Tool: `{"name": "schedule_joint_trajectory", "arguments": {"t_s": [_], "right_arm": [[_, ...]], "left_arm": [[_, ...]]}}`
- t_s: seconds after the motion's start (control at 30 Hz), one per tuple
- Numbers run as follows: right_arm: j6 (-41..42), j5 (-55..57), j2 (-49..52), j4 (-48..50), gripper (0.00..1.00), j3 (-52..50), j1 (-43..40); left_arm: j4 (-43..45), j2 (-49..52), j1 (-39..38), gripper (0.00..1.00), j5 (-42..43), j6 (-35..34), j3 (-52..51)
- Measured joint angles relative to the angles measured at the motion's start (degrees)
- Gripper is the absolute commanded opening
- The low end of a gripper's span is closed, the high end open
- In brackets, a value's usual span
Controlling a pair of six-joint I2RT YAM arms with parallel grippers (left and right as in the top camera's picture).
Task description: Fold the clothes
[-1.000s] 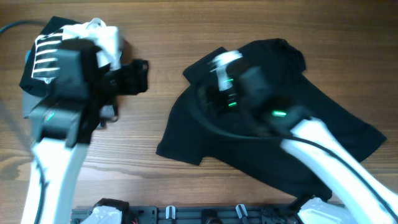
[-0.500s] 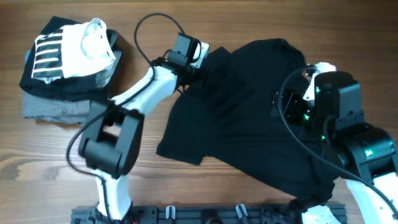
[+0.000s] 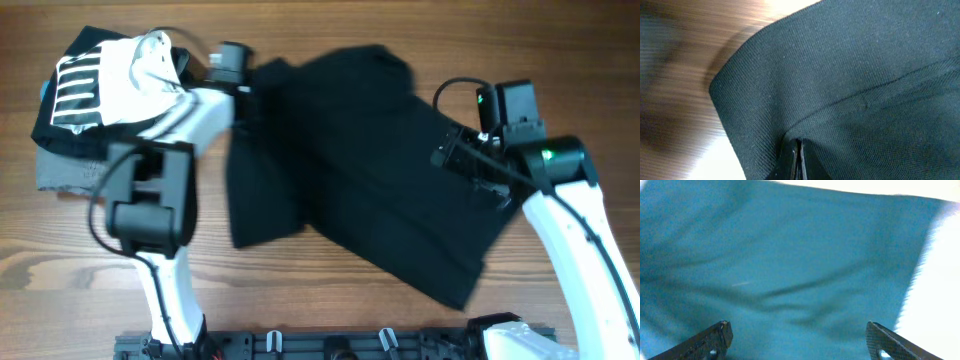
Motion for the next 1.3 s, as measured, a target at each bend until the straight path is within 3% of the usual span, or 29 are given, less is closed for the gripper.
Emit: {"name": "schedule_joint_trajectory", "arguments": {"t_s": [0.07, 0.13, 0.27, 0.37, 0.5, 0.57, 0.6, 0.63, 0.7, 0.73, 0.9, 1.0, 1.07, 1.2, 1.27, 1.3], "right_arm": [[0.0, 0.2, 4.1, 1.4, 0.95, 0.0, -3.8], [-1.4, -0.7, 8.6, 4.2, 0.92, 0.0, -8.2], [-8.3, -5.3, 17.2, 12.5, 0.9, 0.0, -15.3], [-12.2, -7.1, 23.9, 18.7, 0.97, 0.0, -18.5], [-14.9, -9.5, 32.2, 24.9, 0.85, 0.0, -21.4], [-16.9, -10.7, 35.1, 26.8, 0.69, 0.0, -21.5], [-17.6, -11.4, 35.4, 27.6, 0.48, 0.4, -21.2], [-18.4, -11.7, 36.0, 28.5, 0.35, 0.5, -21.0], [-18.2, -11.7, 36.5, 29.2, 0.1, 0.7, -20.9], [-17.6, -11.0, 36.8, 29.6, 0.04, 0.8, -20.9], [-15.7, -2.1, 37.9, 36.4, 0.05, 1.4, -22.9], [-17.4, -3.1, 39.1, 38.7, 0.32, 6.8, -28.2], [-20.0, -8.1, 39.3, 40.2, 0.6, 13.4, -32.9], [-22.5, -14.5, 38.9, 36.4, 0.7, 23.6, -37.6], [-22.8, -17.4, 37.5, 34.0, 0.7, 25.3, -38.0], [-22.9, -19.9, 36.0, 32.6, 0.71, 25.4, -37.9]], "left_arm": [[-1.8, -0.7, 5.6, 0.06, 0.5, -0.8, -0.2], [-3.0, -2.1, 7.6, 0.16, 1.9, -0.7, -1.2], [-4.2, -10.2, 4.6, 0.46, 6.3, 0.5, -3.0], [-4.3, -20.1, 1.8, 0.54, 8.1, 1.1, -3.0], [-8.6, -31.9, -2.6, 0.62, 9.0, 1.4, -2.9], [-12.1, -34.6, -4.5, 0.63, 9.2, 1.4, -2.8], [-13.7, -35.9, -5.5, 0.64, 9.4, 1.4, -2.8], [-14.9, -37.0, -6.4, 0.65, 9.4, 1.4, -2.8], [-16.8, -38.4, -7.2, 0.67, 9.5, 1.4, -2.8], [-17.6, -39.0, -7.4, 0.68, 9.5, 1.4, -2.8], [-20.7, -39.6, -7.5, 0.72, 9.4, 1.4, -2.8], [-20.8, -39.6, -7.5, 0.75, 9.4, 1.4, -2.8], [-21.2, -39.6, -7.5, 0.77, 9.4, 1.4, -2.8], [-23.7, -39.6, -7.5, 0.81, 9.5, 1.4, -2.8], [-24.5, -39.6, -7.5, 0.67, 9.4, 1.4, -2.8], [-24.7, -39.6, -7.5, 0.52, 9.4, 1.5, -2.8]]}}
